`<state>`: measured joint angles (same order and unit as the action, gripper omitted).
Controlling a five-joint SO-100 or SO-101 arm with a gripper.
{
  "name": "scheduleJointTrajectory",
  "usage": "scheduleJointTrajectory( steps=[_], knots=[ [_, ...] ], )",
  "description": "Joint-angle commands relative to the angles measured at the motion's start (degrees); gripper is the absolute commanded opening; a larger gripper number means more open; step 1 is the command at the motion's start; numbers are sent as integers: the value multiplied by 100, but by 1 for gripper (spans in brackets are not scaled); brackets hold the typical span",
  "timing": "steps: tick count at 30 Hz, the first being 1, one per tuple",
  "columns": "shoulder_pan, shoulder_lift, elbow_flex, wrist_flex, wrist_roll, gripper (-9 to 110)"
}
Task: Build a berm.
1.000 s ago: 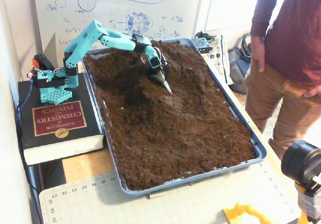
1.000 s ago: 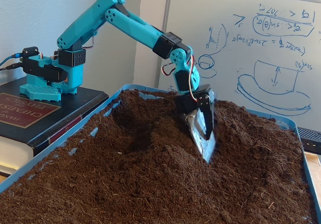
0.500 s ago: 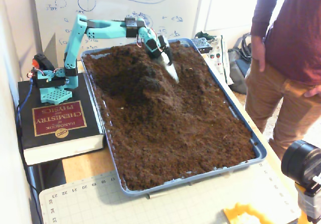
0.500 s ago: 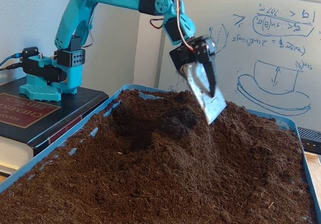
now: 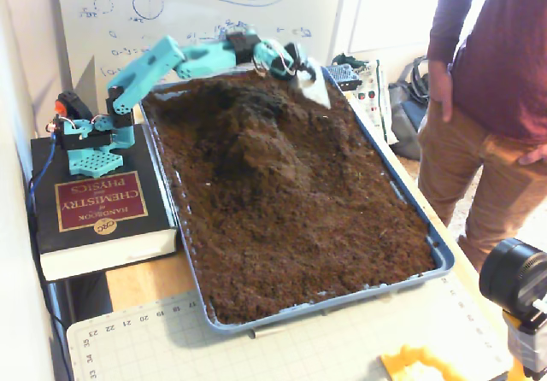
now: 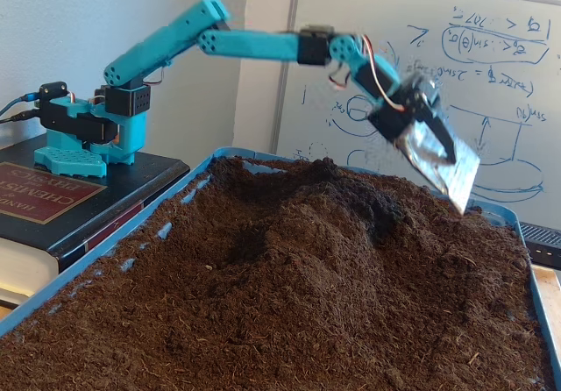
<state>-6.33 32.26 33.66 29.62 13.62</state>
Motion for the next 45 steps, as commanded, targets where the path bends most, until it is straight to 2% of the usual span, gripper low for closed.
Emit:
scheduleJointTrajectory(
  steps=[1, 4, 7, 22, 31, 37, 45],
  knots=[
    [-176, -422, -1072, -1046, 62, 1],
    [-193, -1081, -1248, -2382, 44, 0],
    [-202, -1450, -1116, -3217, 18, 0],
    [-167, -1169, 1564, -3208, -9, 0],
    [-229, 193, 2830, -1310, -18, 0],
    [-211, 721, 2988, -132, -79, 0],
    [-88, 1213, 2988, 1380, -694, 0]
  ],
)
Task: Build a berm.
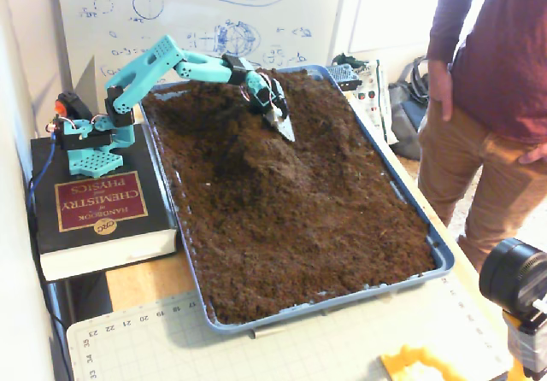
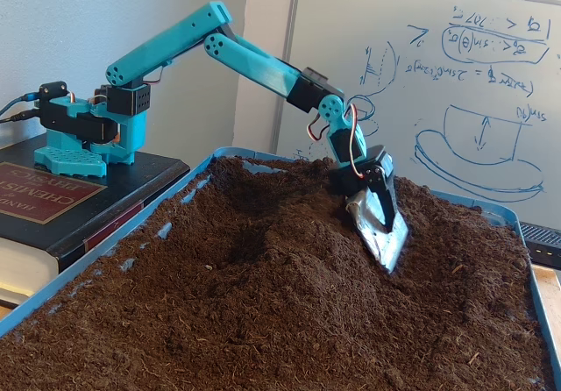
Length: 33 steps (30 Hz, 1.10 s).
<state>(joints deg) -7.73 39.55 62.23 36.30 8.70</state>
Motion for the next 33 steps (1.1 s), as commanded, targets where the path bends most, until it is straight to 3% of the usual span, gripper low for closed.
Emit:
scheduleJointTrajectory(
  steps=[1, 10, 21, 26, 33],
  knots=[
    [79, 554, 132, 853, -246, 0],
    [132, 984, 132, 1793, -888, 0],
    [448, 2215, -88, 1863, -800, 0],
    [396, 2470, -589, 1863, -149, 0],
    [-536, 1327, -1960, 1652, 1283, 0]
  ],
)
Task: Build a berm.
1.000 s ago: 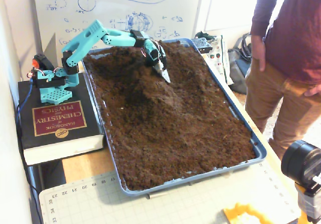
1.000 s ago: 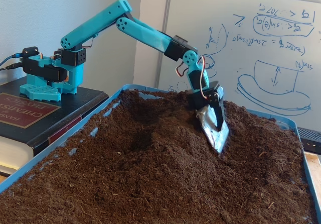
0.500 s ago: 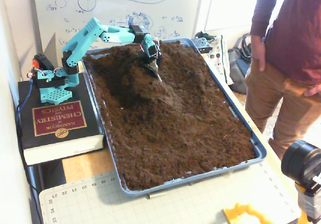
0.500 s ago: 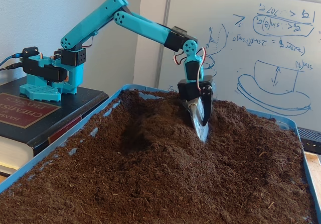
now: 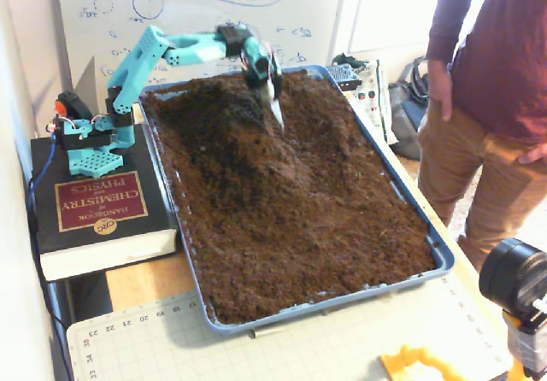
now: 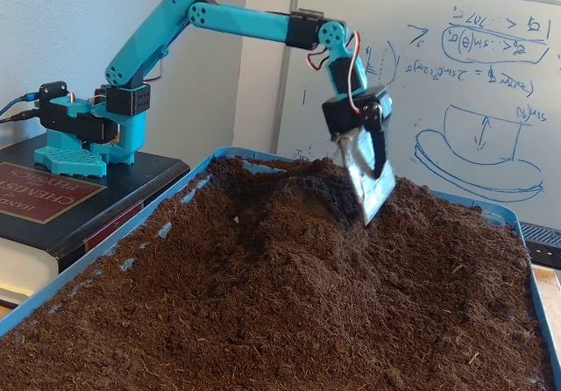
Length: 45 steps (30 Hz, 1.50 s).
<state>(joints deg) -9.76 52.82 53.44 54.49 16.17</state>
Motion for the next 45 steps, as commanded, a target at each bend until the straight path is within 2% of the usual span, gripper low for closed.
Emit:
scheduleJointTrajectory(
  steps=[1, 3, 8, 20, 23, 30, 34, 38, 45],
  knots=[
    [-413, -211, -1354, -316, 677, 0],
    [-624, -721, -1749, -694, 800, 0],
    [-949, -1731, -2109, -1731, 316, 0],
    [-879, -2514, -2074, -4711, 79, 0],
    [-738, -2725, -2057, -4772, -9, 0],
    [-457, -3357, -2057, -4764, -1134, 0],
    [-343, -3419, -1749, -4755, -1336, 0],
    [-360, -3067, -905, -4746, -1336, 0],
    [-387, -1573, 1529, -4746, -1266, 0]
  ],
)
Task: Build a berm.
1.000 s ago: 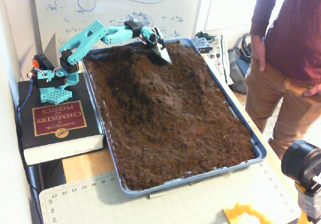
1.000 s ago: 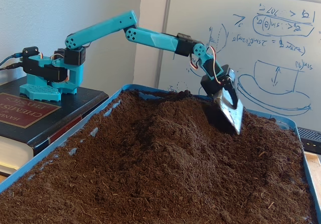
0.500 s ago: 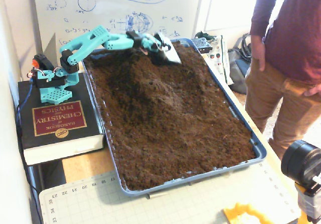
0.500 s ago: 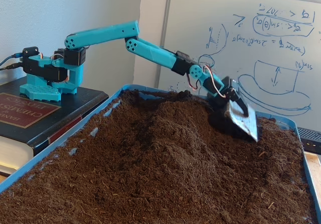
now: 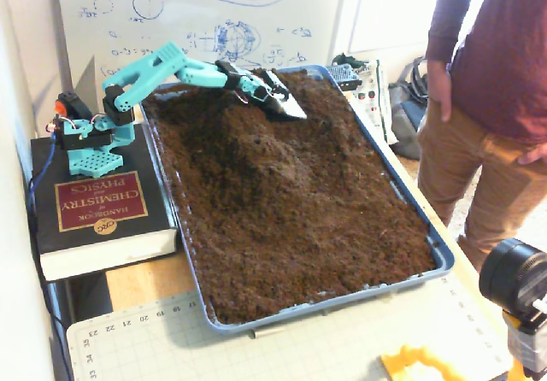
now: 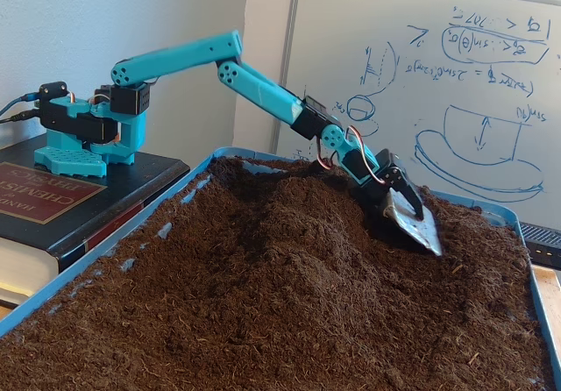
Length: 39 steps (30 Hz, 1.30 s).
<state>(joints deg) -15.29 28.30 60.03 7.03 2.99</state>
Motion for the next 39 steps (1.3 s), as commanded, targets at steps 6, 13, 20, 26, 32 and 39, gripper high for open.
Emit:
scheduleJointTrajectory(
  steps=[6, 13, 20, 26, 32, 39],
  knots=[
    [176, 1696, 1934, -9, 70, 0],
    [308, 1819, 2417, 0, 237, 0],
    [369, 2399, 3428, 0, 299, 0],
    [352, 3155, 4254, -9, 677, 0],
    [123, 3700, 4509, -18, 1160, 0],
    [-167, 3674, 2848, -18, 2663, 0]
  ],
)
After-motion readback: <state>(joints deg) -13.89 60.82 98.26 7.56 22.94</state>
